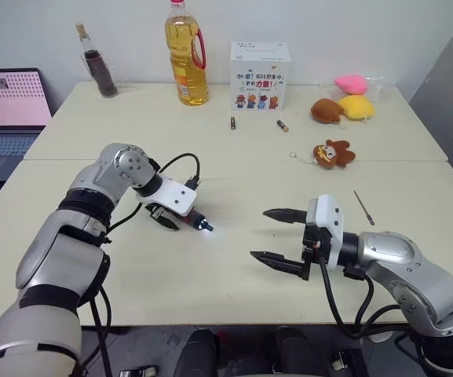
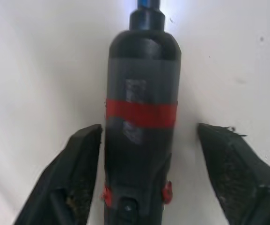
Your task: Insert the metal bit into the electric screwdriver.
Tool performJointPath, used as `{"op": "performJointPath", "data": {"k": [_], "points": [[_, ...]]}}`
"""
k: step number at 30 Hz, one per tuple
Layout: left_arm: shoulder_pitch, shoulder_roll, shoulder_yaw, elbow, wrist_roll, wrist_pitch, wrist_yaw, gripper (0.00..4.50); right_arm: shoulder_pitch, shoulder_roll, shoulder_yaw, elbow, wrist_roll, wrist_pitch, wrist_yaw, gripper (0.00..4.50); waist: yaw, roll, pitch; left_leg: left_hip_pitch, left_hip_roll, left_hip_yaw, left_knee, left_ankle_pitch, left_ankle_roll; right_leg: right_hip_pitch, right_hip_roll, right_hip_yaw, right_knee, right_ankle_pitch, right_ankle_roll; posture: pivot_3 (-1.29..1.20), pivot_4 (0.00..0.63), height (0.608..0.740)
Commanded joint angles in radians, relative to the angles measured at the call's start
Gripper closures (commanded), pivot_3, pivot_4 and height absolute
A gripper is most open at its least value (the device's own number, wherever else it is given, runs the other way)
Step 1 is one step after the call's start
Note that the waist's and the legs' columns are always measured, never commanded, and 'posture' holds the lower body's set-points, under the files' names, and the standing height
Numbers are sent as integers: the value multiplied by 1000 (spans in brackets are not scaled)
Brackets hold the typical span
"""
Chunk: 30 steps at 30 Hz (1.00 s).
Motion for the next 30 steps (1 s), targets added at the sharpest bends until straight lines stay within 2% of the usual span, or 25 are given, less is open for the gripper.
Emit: {"op": "performJointPath", "data": {"k": [1, 4, 10, 14, 16, 20, 23, 25, 30], "points": [[4, -14, 25, -7, -22, 3, 6, 2031, -16, -4, 0, -10, 6, -28, 6, 0, -1, 0, 0, 0, 0, 0, 0, 0, 0, 0, 0, 0, 0, 0, 0, 0, 150, 740], [5, -15, 30, -11, -27, 4, 9, 2791, -19, -6, 0, -5, 8, -31, 7, 0, -3, 0, 0, 0, 0, 0, 0, 0, 0, 0, 0, -1, 0, 0, 0, 0, 150, 740], [39, -6, 94, -104, -115, 95, -27, 2832, -44, -11, -18, -3, 23, -41, 12, 0, -4, 0, 0, 0, 1, -1, 0, 0, 0, 0, 0, -1, 0, 0, 0, 0, 150, 740], [33, -49, 234, -216, -249, 341, 63, 2833, -75, -36, -14, -10, -22, -91, 18, 0, -2, -1, 1, -2, 1, -3, 0, 0, 0, -1, 0, -3, 0, 0, 0, 0, 150, 740], [33, -104, 359, -342, -361, 557, 200, 2833, -137, -12, -49, -6, 1, -71, -31, 0, -2, -2, 2, -5, 1, -7, 2, 0, 0, -1, 0, -7, -1, 0, 0, 0, 150, 740], [95, -183, 493, -591, -477, 791, 392, 2833, -224, 38, -106, 29, 7, -50, -131, 0, -7, -3, 2, -6, 1, -13, 2, 0, -1, -1, -1, -8, -1, 0, 0, 0, 150, 740], [163, -304, 583, -733, -521, 835, 634, 2833, -264, 60, -145, 85, -12, -52, -187, 0, -14, -2, 1, -4, 2, -13, 1, 0, -1, -1, -1, -7, 0, 0, 0, 0, 150, 740], [203, -368, 611, -798, -532, 861, 740, 2833, -268, 58, -157, 109, -19, -61, -193, 0, -10, -2, 1, -4, 4, -15, 1, 1, -1, -1, -2, -7, 1, 0, 0, 0, 150, 740], [362, -566, 612, -862, -465, 698, 1052, 2833, -274, 48, -179, 173, -56, -96, -221, 0, -4, -2, 1, -4, 2, -13, 1, 1, -1, -1, -2, -6, 1, 0, 0, 0, 150, 740]]}}
